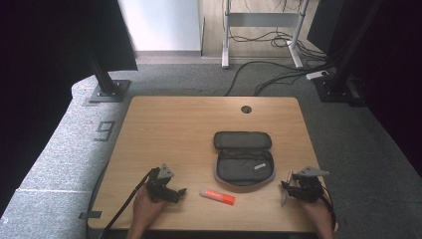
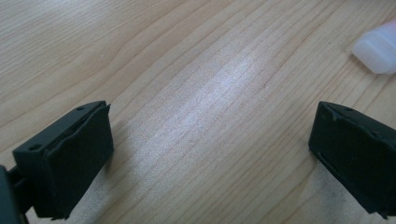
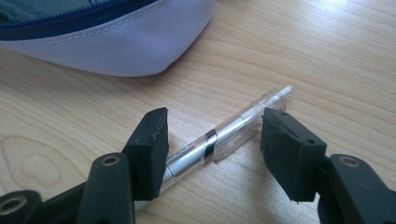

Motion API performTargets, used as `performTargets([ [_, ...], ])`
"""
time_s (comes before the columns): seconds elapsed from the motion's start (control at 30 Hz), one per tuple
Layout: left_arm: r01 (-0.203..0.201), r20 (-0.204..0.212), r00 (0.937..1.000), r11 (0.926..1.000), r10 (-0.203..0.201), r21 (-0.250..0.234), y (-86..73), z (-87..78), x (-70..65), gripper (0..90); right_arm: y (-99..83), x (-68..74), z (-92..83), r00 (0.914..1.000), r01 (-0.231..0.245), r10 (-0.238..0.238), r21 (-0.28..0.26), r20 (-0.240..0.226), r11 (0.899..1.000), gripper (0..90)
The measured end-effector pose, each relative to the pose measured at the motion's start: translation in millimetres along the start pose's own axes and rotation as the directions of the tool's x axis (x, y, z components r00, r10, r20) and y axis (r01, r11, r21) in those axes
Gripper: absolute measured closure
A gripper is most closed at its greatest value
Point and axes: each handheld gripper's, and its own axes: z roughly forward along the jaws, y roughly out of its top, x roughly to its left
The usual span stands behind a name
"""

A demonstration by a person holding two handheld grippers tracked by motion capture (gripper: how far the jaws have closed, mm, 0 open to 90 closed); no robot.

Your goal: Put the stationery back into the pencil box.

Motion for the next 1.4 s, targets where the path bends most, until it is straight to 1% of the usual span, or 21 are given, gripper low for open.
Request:
performTargets([
  [0.17, 0.0, 0.0, 1.0, 1.0, 0.0, 0.0, 0.0, 0.0, 0.0, 0.0, 1.3, -0.4, -1.6, 1.0, -0.01, 0.01, 0.016, -0.001, 1.0, 45.1],
  [0.3, 0.0, 0.0, 1.0, 1.0, 0.0, 0.0, 0.0, 0.0, 0.0, 0.0, 1.4, -2.2, -3.3, 0.9996, -0.02, 0.021, 0.019, -0.021, 1.0, 47.9],
  [0.37, 0.0, 0.0, 1.0, 1.0, 0.0, 0.0, 0.0, 0.0, 0.0, 0.0, 1.8, -1.7, -4.1, 0.9994, -0.021, 0.022, 0.025, -0.026, 0.999, 51.3],
  [0.43, 0.0, 0.0, 1.0, 1.0, 0.0, 0.0, 0.0, 0.0, 0.0, 0.0, 2.9, 0.6, -4.8, 0.9993, -0.012, 0.013, 0.026, -0.036, 1.0, 55.1],
  [0.57, 0.0, 0.0, 1.0, 1.0, 0.0, 0.0, 0.0, 0.0, 0.0, 0.0, 6.0, 4.7, -4.3, 0.9995, -0.001, 0.003, 0.043, -0.033, 0.999, 59.2],
  [0.73, 0.0, 0.0, 1.0, 1.0, 0.0, 0.0, 0.0, 0.0, 0.0, 0.0, 9.4, 13.6, -4.8, 0.9996, 0.016, -0.015, 0.061, -0.023, 0.998, 65.5],
  [0.77, 0.0, 0.0, 1.0, 1.0, 0.0, 0.0, 0.0, 0.0, 0.0, 0.0, 9.6, 15.1, -5.2, 0.9996, 0.021, -0.02, 0.064, -0.021, 0.998, 67.6],
  [0.8, 0.0, 0.0, 1.0, 1.0, 0.0, 0.0, 0.0, 0.0, 0.0, 0.0, 9.3, 16.2, -5.3, 0.9994, 0.025, -0.023, 0.077, -0.024, 0.997, 73.2],
  [0.83, 0.0, 0.0, 1.0, 1.0, 0.0, 0.0, 0.0, 0.0, 0.0, 0.0, 8.3, 17.3, -5.4, 0.9992, 0.038, -0.036, 0.087, -0.018, 0.996, 74.3],
  [0.87, 0.0, 0.0, 1.0, 1.0, 0.0, 0.0, 0.0, 0.0, 0.0, 0.0, 7.4, 17.1, -6.0, 0.9992, 0.037, -0.036, 0.085, -0.014, 0.996, 74.8],
  [1.0, 0.0, 0.0, 1.0, 1.0, 0.0, 0.0, 0.0, 0.0, 0.0, 0.0, 2.1, 9.4, -11.2, 1.0, 0.009, -0.009, 0.081, 0.001, 0.997, 77.9],
  [1.1, 0.0, 0.0, 1.0, 1.0, 0.0, 0.0, 0.0, 0.0, 0.0, 0.0, -0.5, 4.1, -13.8, 1.0, -0.005, 0.004, 0.08, 0.006, 0.997, 78.1],
  [1.4, 0.0, 0.0, 1.0, 1.0, 0.0, 0.0, 0.0, 0.0, 0.0, 0.0, -2.6, 0.1, -14.9, 0.9996, -0.027, 0.027, 0.069, 0.003, 0.997, 78.8],
])
